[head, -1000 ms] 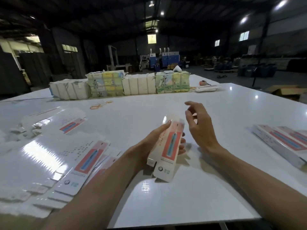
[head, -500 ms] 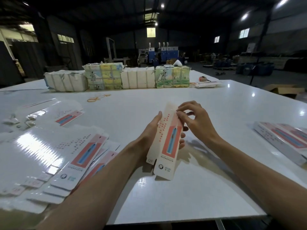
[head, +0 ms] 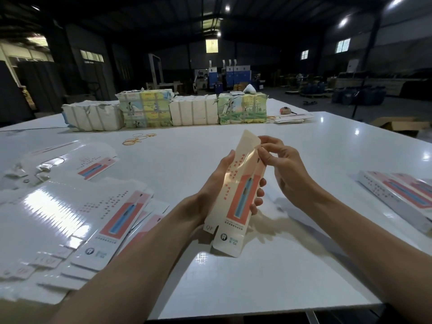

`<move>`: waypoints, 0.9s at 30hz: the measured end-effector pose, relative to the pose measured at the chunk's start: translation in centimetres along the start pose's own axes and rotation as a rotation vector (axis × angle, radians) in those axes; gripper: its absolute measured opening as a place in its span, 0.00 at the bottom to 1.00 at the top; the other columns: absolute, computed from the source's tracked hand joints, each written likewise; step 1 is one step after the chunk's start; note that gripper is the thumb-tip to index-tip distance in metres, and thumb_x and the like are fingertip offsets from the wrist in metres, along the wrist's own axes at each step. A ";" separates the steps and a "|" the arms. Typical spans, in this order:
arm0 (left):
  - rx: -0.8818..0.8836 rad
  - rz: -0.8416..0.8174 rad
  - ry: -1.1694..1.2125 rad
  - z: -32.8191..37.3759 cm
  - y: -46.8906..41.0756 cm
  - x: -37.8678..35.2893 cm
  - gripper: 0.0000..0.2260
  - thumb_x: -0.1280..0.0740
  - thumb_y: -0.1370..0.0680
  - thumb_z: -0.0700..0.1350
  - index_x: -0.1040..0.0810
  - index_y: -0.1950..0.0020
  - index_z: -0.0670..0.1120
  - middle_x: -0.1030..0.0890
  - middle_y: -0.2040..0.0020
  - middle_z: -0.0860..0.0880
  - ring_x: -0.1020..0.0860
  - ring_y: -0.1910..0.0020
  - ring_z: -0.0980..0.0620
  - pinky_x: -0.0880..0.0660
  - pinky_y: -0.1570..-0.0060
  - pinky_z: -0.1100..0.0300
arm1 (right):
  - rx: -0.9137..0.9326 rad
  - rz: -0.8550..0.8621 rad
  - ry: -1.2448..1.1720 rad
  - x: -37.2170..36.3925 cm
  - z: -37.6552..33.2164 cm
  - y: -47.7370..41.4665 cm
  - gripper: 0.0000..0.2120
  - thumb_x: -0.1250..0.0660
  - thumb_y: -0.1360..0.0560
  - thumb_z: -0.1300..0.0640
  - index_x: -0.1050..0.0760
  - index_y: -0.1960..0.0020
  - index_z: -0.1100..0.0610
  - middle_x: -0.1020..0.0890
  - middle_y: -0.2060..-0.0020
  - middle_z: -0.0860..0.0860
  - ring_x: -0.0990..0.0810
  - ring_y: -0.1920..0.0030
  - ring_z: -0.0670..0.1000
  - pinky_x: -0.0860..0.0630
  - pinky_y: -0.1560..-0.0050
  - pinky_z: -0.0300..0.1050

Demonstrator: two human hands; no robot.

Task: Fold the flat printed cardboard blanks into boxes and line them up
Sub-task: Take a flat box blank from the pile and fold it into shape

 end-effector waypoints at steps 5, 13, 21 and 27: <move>0.008 0.008 -0.016 -0.1 0.2 0.3 0.34 0.52 0.21 0.71 0.24 0.37 0.45 0.15 0.52 0.45 0.16 0.59 0.47 0.17 0.58 0.54 | 0.029 0.007 0.099 -0.1 -0.2 0.0 0.09 0.31 0.18 0.59 0.14 0.54 0.58 0.23 0.34 0.52 0.23 0.33 0.59 0.24 0.31 0.64; -0.041 0.121 -0.005 -0.2 0.0 0.9 0.32 0.54 0.17 0.68 0.24 0.40 0.44 0.17 0.54 0.45 0.17 0.61 0.47 0.18 0.60 0.54 | -0.144 -0.135 0.246 -0.7 -1.7 -1.8 0.11 0.33 0.17 0.59 0.15 0.54 0.59 0.22 0.38 0.50 0.25 0.34 0.56 0.32 0.24 0.65; -0.023 0.072 0.392 -0.5 -0.3 1.0 0.25 0.41 0.22 0.67 0.31 0.50 0.44 0.29 0.66 0.47 0.29 0.72 0.54 0.27 0.72 0.65 | 0.003 -0.086 0.151 -1.7 -0.3 -1.5 0.13 0.30 0.19 0.52 0.20 0.37 0.54 0.19 0.36 0.47 0.20 0.34 0.49 0.24 0.29 0.60; -0.062 0.194 0.367 -0.6 -0.6 2.3 0.28 0.45 0.16 0.67 0.23 0.47 0.43 0.22 0.61 0.43 0.22 0.69 0.50 0.21 0.67 0.59 | -0.006 -0.147 0.108 -2.2 2.8 0.3 0.22 0.34 0.17 0.48 0.32 0.25 0.46 0.13 0.43 0.54 0.15 0.42 0.57 0.21 0.35 0.59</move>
Point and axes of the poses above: each hand's wrist, its own y-axis away from the middle knuckle, its own x-axis out of the back of the hand, z = x × y, the point moved 3 cm from there along -y, towards the middle knuckle
